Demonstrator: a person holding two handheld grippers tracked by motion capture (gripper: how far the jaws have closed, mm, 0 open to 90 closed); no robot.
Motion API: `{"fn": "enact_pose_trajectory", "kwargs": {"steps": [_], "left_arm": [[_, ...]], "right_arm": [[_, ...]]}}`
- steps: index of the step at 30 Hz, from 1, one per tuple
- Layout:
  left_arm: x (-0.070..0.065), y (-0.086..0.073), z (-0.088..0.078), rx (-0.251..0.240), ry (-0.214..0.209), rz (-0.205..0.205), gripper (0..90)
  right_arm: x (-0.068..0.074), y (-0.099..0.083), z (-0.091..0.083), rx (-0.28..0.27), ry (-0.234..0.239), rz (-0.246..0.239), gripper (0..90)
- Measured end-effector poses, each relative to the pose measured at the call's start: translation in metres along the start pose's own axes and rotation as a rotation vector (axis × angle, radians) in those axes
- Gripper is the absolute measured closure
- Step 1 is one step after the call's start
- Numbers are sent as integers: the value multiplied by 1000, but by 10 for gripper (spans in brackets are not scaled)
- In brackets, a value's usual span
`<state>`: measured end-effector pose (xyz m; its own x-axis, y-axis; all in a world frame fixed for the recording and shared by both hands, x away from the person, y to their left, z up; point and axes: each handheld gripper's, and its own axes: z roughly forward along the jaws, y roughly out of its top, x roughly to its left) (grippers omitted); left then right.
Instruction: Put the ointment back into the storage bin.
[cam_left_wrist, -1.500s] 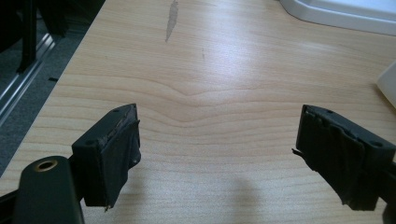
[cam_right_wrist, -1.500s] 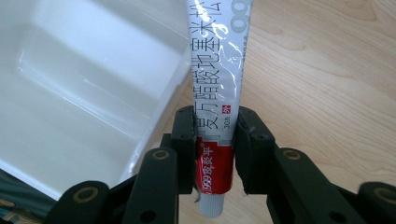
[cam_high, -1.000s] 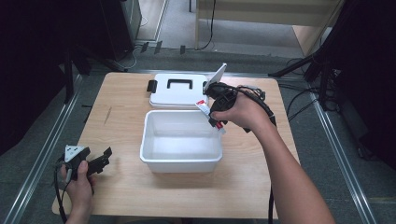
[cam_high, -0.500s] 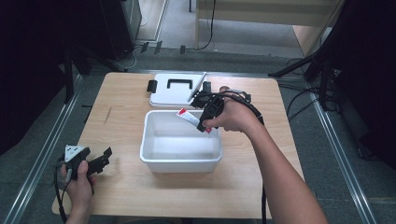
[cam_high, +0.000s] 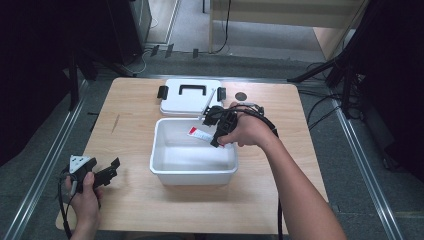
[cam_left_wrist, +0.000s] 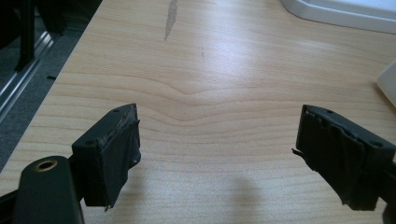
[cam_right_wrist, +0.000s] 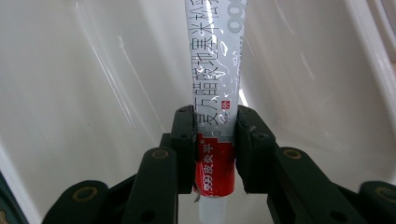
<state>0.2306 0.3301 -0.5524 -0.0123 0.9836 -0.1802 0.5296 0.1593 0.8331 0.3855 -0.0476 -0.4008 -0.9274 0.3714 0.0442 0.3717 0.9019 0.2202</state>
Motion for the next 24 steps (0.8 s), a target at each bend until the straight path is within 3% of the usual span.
{"fn": "enact_pose_trajectory", "kwargs": {"steps": [17, 24], "left_arm": [[0, 0, 0, -1, -1, -1, 145], [0, 0, 0, 0, -1, 0, 145]], "right_arm": [[6, -5, 34, 81, 19, -27, 722], [8, -4, 37, 100, 6, -36, 722]]}}
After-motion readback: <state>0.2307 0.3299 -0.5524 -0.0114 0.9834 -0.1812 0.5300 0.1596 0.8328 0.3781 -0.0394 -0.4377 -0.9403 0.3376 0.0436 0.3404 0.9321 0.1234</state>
